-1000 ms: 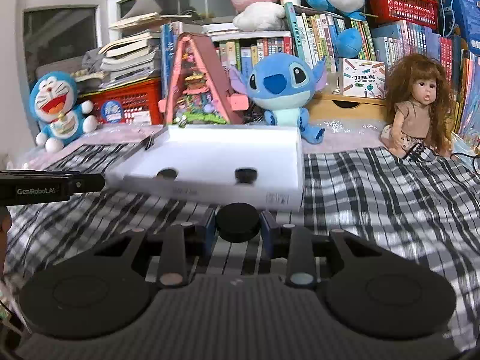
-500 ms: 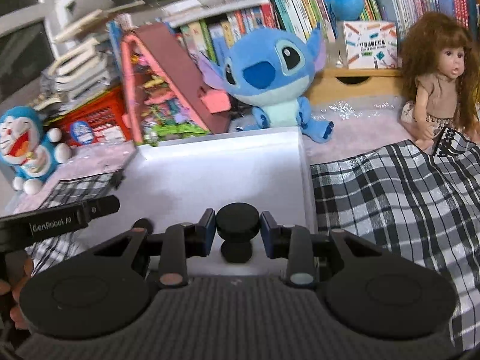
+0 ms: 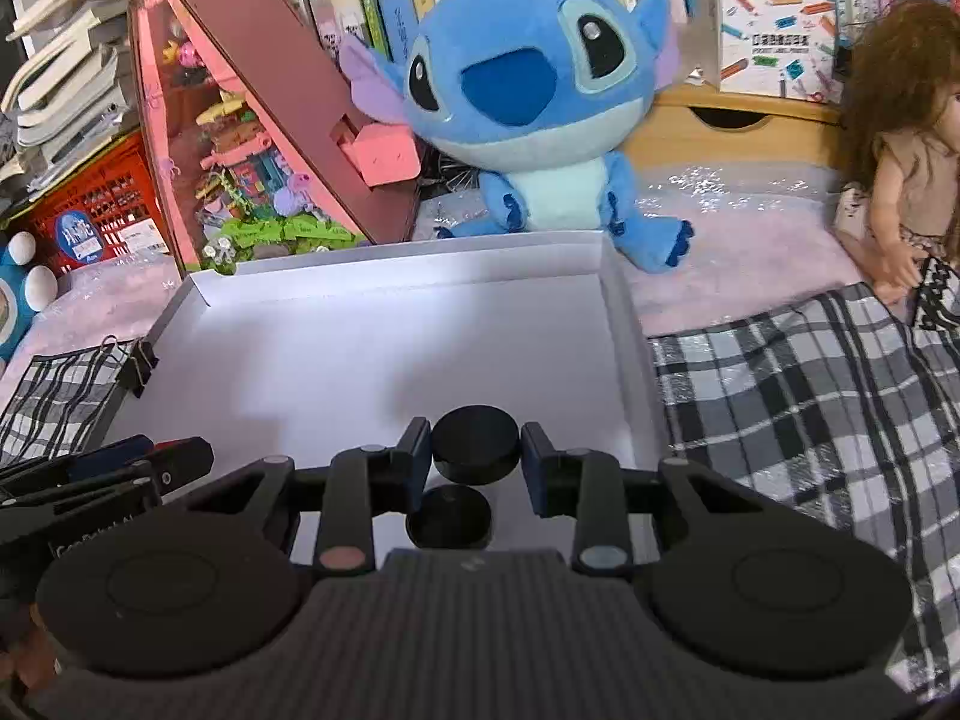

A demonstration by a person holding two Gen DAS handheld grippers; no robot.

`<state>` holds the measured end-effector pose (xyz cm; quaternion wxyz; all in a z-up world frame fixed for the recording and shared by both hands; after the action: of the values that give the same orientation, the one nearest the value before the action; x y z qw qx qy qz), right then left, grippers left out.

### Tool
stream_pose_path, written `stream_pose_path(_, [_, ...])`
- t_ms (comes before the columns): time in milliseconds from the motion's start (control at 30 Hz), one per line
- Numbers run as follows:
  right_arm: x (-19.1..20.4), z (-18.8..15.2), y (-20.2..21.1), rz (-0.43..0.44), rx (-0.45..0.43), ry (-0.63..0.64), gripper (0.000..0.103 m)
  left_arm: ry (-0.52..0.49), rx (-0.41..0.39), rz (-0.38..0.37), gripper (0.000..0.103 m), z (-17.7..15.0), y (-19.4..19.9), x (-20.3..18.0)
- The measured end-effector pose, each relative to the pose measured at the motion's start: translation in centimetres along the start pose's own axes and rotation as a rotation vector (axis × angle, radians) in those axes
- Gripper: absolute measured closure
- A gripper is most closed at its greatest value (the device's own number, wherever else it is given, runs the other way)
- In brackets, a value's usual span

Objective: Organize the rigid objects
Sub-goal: 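Carry the red screwdriver and black puck over the white box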

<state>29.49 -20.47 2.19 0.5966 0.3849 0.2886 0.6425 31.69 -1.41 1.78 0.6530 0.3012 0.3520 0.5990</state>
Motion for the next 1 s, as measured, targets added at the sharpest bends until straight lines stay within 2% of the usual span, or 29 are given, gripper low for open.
stream_pose_path(433, [1.3, 0.1, -1.9, 0.009, 0.023, 0.061, 0.065, -0.026, 0.009, -0.002, 0.061, -0.2, -0.7, -0.7])
stream_pose_path(1000, [0.8, -0.7, -1.5, 0.019, 0.020, 0.085, 0.065, -0.076, -0.004, 0.004, 0.061, -1.1, -0.3, -1.0])
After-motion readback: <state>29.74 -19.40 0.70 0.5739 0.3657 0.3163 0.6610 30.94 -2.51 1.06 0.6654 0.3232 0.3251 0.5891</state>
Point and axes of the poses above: each gripper's, at about its wrist camera, not at the fingertips, and y roughly against the way its jaws point, x to its left, z to its top, the point moved 1 cm from there along -y, roughly the way its jaws point, and after that the axes turned 10 degrees about x, right-handed, at the moved point
